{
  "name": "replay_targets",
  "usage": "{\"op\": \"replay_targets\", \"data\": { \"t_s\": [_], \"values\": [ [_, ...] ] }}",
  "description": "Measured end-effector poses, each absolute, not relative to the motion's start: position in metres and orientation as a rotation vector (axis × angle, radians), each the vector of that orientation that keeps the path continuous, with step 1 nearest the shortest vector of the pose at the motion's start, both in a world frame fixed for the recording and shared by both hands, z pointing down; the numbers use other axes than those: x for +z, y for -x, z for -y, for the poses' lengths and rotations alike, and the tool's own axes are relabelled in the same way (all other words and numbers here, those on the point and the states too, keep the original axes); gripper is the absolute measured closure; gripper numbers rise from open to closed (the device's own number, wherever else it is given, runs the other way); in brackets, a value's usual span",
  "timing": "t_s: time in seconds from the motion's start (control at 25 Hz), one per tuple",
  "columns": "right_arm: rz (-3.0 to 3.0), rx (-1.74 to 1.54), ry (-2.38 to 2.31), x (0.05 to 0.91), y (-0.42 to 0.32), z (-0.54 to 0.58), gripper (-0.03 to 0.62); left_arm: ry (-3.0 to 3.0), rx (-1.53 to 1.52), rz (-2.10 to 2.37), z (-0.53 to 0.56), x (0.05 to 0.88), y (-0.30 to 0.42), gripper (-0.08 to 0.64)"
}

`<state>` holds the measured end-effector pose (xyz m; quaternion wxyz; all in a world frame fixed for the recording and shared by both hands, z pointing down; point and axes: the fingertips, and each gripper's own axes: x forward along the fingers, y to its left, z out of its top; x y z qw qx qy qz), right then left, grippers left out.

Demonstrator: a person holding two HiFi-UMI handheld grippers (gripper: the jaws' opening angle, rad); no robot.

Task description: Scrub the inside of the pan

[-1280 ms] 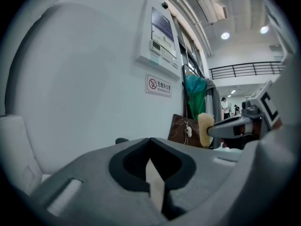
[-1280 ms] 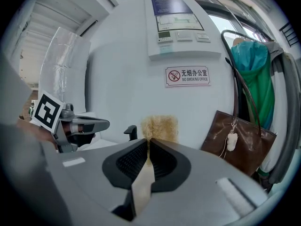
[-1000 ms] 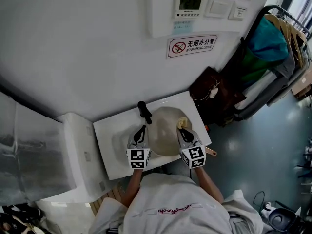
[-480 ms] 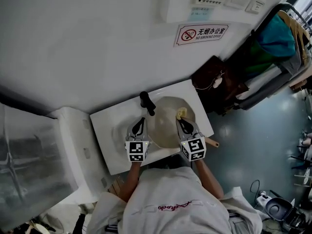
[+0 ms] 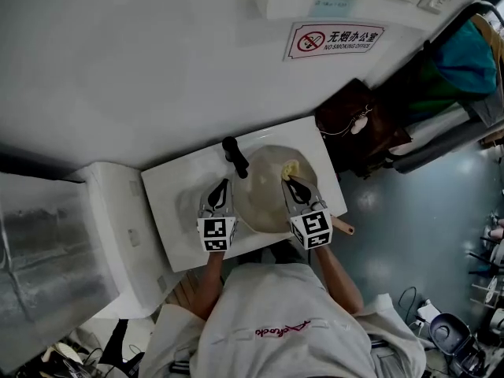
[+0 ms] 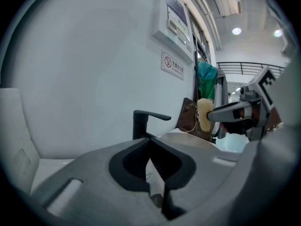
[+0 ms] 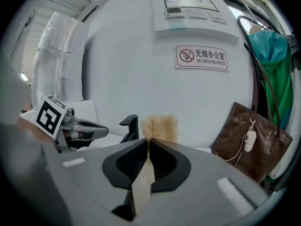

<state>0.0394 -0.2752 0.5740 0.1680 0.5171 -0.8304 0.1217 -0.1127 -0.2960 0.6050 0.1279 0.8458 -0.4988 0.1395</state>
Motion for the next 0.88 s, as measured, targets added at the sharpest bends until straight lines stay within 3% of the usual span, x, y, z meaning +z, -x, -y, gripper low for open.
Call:
{"op": "replay_targets", "data": {
  "t_s": [0.56,0.72,0.88],
  "values": [
    [2.396,0.392,-1.307,0.607,-0.045,0.287,0.569,-2.355,0.452,1.48,0.296,0.645,0.103,0.558],
    [2.392,0.4,-1.262,0.619,-0.042,0.287,0.568,-2.356,0.469,1.45,0.295,0.654,0.097,0.492],
    [2.378,0.389,-1.219,0.632,-0.039,0.288,0.568,-2.338,0.504,1.439,0.295,0.666,0.095,0.476]
  ]
}}
